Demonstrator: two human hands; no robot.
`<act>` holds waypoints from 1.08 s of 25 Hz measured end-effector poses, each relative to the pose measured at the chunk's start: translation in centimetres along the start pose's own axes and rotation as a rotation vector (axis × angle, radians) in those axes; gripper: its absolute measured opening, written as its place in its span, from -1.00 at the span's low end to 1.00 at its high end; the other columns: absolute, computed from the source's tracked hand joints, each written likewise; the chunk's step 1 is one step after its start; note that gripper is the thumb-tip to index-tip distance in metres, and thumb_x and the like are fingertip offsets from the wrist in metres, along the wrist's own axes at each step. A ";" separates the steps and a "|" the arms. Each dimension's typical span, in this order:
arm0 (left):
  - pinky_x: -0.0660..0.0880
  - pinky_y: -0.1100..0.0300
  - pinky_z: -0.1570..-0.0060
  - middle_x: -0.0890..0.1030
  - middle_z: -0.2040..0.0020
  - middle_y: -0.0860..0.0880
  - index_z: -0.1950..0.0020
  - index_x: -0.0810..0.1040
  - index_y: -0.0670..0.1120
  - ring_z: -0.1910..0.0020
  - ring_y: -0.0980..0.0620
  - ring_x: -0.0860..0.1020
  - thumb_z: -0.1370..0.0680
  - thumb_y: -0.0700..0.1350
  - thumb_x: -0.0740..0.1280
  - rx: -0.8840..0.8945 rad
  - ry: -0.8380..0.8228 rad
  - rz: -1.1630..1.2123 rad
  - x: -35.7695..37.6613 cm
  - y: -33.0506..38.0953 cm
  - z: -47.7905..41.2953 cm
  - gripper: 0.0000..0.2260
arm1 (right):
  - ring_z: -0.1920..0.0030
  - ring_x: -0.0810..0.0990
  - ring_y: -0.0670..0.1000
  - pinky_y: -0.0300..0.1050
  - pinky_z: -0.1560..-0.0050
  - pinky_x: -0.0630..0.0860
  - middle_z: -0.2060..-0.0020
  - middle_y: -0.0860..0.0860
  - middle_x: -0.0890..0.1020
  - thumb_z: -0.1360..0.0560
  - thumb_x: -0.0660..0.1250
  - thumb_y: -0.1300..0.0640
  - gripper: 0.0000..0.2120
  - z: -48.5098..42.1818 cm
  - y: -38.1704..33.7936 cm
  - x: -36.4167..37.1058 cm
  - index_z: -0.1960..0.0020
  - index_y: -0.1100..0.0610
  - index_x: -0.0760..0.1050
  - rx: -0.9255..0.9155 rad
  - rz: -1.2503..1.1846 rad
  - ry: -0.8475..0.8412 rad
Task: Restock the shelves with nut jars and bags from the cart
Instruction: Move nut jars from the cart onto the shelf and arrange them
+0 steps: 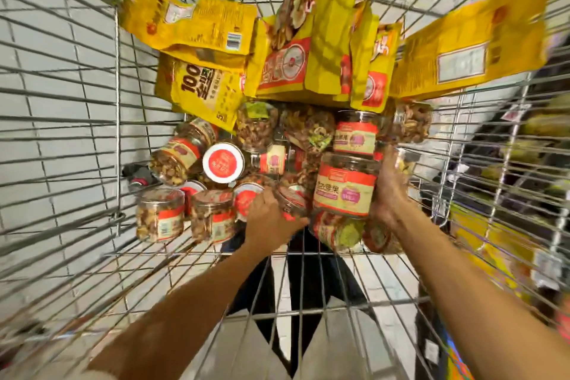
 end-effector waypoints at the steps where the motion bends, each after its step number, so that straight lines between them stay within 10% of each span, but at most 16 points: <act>1: 0.46 0.02 -0.16 0.58 -0.13 -0.10 -0.24 0.44 -0.15 -0.15 -0.08 0.53 -0.30 0.07 0.55 -0.003 -0.015 0.010 -0.2 0.3 -0.3 -0.38 | -0.01 0.61 0.15 0.03 0.13 0.54 -0.16 0.18 0.58 -0.52 -0.15 -0.35 -0.33 0.1 0.1 0.1 -0.34 0.04 0.39 0.012 -0.001 -0.022; 7: 0.51 -0.08 -0.16 0.65 -0.09 -0.13 -0.23 0.51 -0.13 -0.07 -0.11 0.61 -0.12 0.22 0.58 -0.181 -0.091 0.439 -8.3 4.5 0.9 -0.21 | -0.07 0.60 0.20 0.12 -0.02 0.54 -0.08 0.22 0.61 -0.49 -0.15 -0.41 -0.24 3.8 -2.9 1.2 -0.28 0.12 0.45 -0.020 -0.069 -0.202; 13: 0.60 0.20 0.32 0.70 0.09 -0.12 -0.02 0.60 -0.09 0.29 0.06 0.67 -0.22 0.16 0.39 0.147 -0.257 0.723 -14.9 16.5 8.9 -0.52 | 0.00 0.65 0.23 0.25 0.02 0.54 -0.01 0.24 0.65 -0.53 -0.09 -0.31 -0.31 15.6 -4.9 -0.7 -0.13 0.17 0.59 -0.274 -0.438 -0.457; 16: 0.62 0.15 0.25 0.71 0.13 -0.09 0.01 0.68 -0.11 0.21 0.00 0.68 -0.16 0.26 0.46 0.298 -0.480 0.774 -14.3 22.1 14.5 -0.43 | -0.02 0.65 0.19 0.12 0.00 0.59 0.02 0.26 0.66 -0.41 0.31 -0.17 -0.50 23.9 -2.5 -3.6 -0.01 0.26 0.65 -0.519 -0.647 -0.685; 18: 0.62 0.12 0.20 0.70 0.08 -0.11 -0.05 0.66 -0.13 0.17 -0.02 0.68 -0.04 0.24 0.58 0.371 -0.610 0.765 -12.5 25.4 18.7 -0.30 | 0.15 0.70 0.09 -0.01 0.26 0.63 0.18 0.14 0.71 -0.14 0.43 -0.16 -0.57 28.3 0.1 -6.7 0.18 0.15 0.71 -0.732 -0.735 -0.463; 22: 0.63 0.07 0.16 0.67 0.05 -0.13 -0.25 0.50 -0.19 0.13 -0.03 0.65 0.07 0.25 0.61 0.482 -0.755 0.661 -6.5 29.5 25.6 -0.01 | 0.29 0.70 0.01 -0.08 0.41 0.60 0.30 0.04 0.71 -0.55 0.01 -0.19 -0.39 34.0 5.7 -13.3 0.32 0.08 0.70 -0.876 -0.986 -0.207; 27: 0.57 -0.05 -0.02 0.65 -0.01 -0.13 -0.26 0.53 -0.18 0.07 -0.05 0.64 0.02 0.25 0.60 0.524 -1.006 0.451 6.2 30.6 33.5 -0.05 | 0.09 0.69 0.14 0.13 0.20 0.63 0.05 0.14 0.70 -0.46 -0.06 -0.40 -0.25 37.6 16.2 -23.7 0.03 0.15 0.68 -0.924 -1.300 -0.035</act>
Point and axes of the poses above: each hand's wrist, its own z-axis away from the middle knuckle, its own x-axis out of the palm, y = z × x, the point moved 1 cm from there along -z, towards the middle knuckle
